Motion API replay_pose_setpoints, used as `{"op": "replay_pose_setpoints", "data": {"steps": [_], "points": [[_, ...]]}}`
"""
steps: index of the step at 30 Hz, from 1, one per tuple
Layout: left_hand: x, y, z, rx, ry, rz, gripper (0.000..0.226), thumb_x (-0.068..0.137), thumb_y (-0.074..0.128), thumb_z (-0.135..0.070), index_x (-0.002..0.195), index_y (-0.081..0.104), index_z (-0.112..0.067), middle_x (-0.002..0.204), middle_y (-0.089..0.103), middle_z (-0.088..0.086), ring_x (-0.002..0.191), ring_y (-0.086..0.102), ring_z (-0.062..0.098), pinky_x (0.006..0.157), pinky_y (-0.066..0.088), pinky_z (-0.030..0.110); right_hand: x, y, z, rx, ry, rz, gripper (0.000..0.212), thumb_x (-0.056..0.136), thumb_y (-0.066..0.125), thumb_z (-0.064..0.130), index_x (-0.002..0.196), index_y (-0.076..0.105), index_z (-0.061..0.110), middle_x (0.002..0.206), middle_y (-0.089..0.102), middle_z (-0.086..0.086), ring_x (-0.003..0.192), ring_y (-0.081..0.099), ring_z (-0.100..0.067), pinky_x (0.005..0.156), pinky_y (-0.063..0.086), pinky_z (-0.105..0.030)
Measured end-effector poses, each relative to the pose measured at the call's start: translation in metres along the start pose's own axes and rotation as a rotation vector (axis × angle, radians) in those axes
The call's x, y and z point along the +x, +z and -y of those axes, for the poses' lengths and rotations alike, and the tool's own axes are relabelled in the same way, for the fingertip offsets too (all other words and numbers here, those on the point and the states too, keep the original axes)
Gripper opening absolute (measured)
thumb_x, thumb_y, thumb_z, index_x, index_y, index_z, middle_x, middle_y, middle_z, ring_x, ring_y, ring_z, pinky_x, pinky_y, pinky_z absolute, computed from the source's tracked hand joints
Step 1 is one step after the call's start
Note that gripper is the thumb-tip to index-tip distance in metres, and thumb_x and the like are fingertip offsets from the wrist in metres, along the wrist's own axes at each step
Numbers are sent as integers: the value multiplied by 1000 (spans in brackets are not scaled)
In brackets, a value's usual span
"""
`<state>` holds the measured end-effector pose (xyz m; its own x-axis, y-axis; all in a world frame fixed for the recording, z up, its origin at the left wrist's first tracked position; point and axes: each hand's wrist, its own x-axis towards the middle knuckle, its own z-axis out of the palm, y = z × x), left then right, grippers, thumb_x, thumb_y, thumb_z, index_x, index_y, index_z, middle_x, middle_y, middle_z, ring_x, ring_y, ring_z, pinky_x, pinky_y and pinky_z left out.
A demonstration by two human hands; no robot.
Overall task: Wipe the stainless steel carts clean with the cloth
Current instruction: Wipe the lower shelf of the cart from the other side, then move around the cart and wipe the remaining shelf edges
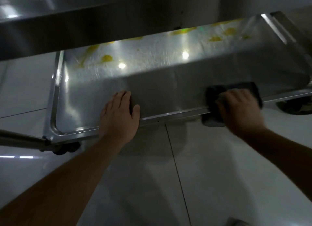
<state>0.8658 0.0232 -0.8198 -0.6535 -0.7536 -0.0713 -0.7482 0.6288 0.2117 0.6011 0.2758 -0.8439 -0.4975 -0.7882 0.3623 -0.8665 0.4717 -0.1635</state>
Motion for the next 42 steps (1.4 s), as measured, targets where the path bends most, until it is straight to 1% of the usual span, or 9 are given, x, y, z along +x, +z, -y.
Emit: {"op": "replay_pose_setpoints", "data": {"steps": [4,8,12,15,23,26,29,34,42], "points": [[-1,3,-3,18,12,6,70,108,23,-57,166,26,-19,174,24,7,161,19,28,131,15,47,-2,-9,-1,-21,233,13,45,108,34,46,98,61,11,96,60,-14,88,43,-27,80,39,-40],[-1,2,-5,18,5,6,70,107,25,-57,165,29,-18,173,27,9,160,21,31,130,17,51,8,-7,96,123,12,137,33,107,45,36,92,66,15,92,66,-9,86,53,-29,83,44,-42],[1,1,-2,-36,19,51,65,111,29,-52,166,27,-17,174,22,8,161,15,30,129,12,48,36,-3,172,225,-240,347,53,105,24,45,99,67,15,95,67,-6,89,57,-27,88,41,-39],[5,-3,5,-111,39,110,63,112,31,-49,167,25,-19,175,18,5,162,11,26,128,11,46,65,-1,174,202,-343,489,66,103,14,53,114,66,13,103,65,-9,96,59,-29,82,32,-31],[-17,-40,22,-132,88,227,53,111,39,-43,158,38,-20,170,28,8,158,25,30,127,25,49,97,-19,167,133,-375,694,52,97,22,69,88,57,31,75,48,13,68,50,-14,70,41,-35],[-42,-72,26,-117,74,282,54,110,42,-39,159,40,-19,172,28,9,157,29,31,125,27,47,94,-42,178,27,-279,974,44,103,41,62,104,68,27,96,67,-1,82,62,-22,82,54,-41],[-67,-118,28,-26,63,363,53,110,43,-37,159,40,-17,169,32,8,153,34,29,121,31,43,80,-71,200,-67,-196,1170,51,112,27,49,122,65,16,120,66,-14,99,63,-29,93,51,-42],[-116,-205,27,-88,-54,571,57,111,40,-39,163,31,-19,168,33,9,151,36,31,123,31,45,54,-150,233,-42,0,1537,58,111,24,54,124,61,11,116,60,-15,97,59,-27,90,47,-36],[-217,-342,19,-94,-189,788,47,111,37,-39,151,45,-14,145,51,11,130,51,31,108,44,44,48,-298,314,-92,-171,1541,56,108,28,56,101,62,13,108,65,-14,87,54,-27,83,45,-38]]}}
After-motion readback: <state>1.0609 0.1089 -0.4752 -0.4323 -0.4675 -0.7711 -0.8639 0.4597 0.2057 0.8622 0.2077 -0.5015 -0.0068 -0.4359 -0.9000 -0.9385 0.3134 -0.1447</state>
